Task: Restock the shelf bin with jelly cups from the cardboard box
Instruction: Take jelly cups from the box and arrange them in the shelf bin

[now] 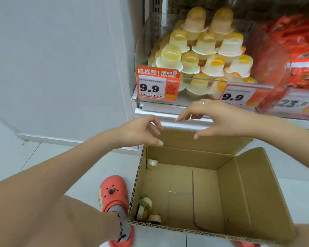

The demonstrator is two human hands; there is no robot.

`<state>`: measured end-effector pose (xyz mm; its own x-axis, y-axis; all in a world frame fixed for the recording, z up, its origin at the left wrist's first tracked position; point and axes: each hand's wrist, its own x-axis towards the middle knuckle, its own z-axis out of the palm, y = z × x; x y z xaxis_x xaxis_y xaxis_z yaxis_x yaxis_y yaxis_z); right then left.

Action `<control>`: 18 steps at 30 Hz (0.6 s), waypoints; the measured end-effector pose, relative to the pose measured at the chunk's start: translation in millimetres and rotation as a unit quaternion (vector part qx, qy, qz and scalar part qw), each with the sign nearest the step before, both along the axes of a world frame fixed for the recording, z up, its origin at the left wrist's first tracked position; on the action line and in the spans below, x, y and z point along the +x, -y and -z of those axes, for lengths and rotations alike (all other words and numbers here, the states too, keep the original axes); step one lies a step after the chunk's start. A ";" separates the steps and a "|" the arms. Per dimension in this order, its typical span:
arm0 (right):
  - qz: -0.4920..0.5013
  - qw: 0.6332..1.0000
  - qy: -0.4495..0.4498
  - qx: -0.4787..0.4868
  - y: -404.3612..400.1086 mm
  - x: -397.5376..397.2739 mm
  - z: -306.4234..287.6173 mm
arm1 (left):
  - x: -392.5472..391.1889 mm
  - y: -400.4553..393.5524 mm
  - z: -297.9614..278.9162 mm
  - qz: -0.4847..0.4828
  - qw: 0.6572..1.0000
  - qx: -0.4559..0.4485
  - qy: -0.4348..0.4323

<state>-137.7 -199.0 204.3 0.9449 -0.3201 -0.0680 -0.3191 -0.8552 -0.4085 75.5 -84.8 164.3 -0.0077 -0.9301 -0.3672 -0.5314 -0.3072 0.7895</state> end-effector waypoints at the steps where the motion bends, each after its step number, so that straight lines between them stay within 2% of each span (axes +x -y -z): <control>1: 0.007 0.999 -0.025 0.033 -2.5 -4.7 27.0 | -3.9 -6.3 12.6 0.022 1.000 0.010 0.020; 4: 0.023 0.989 -0.110 0.101 -12.9 -10.7 111.9 | -22.3 -20.2 55.4 0.074 0.994 0.052 0.064; 5: 0.033 0.982 -0.138 0.122 -16.6 -10.4 140.5 | -31.3 -20.7 69.9 0.108 0.986 0.054 0.116; 7: 0.055 0.971 -0.172 0.159 -23.0 -4.7 193.8 | -57.6 -15.5 97.9 0.190 0.941 0.043 0.276; 9: 0.064 0.968 -0.170 0.175 -24.8 6.6 236.9 | -89.4 -7.0 130.0 0.271 0.884 0.060 0.375; 14: 0.043 0.978 -0.168 0.118 -18.0 53.5 299.8 | -120.4 -0.9 234.2 0.347 0.802 0.235 0.426; 18: -0.014 0.977 -0.211 0.023 -10.1 85.8 325.9 | -91.7 7.5 276.6 0.358 0.779 0.330 0.394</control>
<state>-51.9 -188.9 -121.6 0.8377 -0.2826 -0.4674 -0.4450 -0.8493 -0.2840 -16.3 -92.2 -112.3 0.0325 -0.3980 -0.9168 -0.9932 0.0897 -0.0742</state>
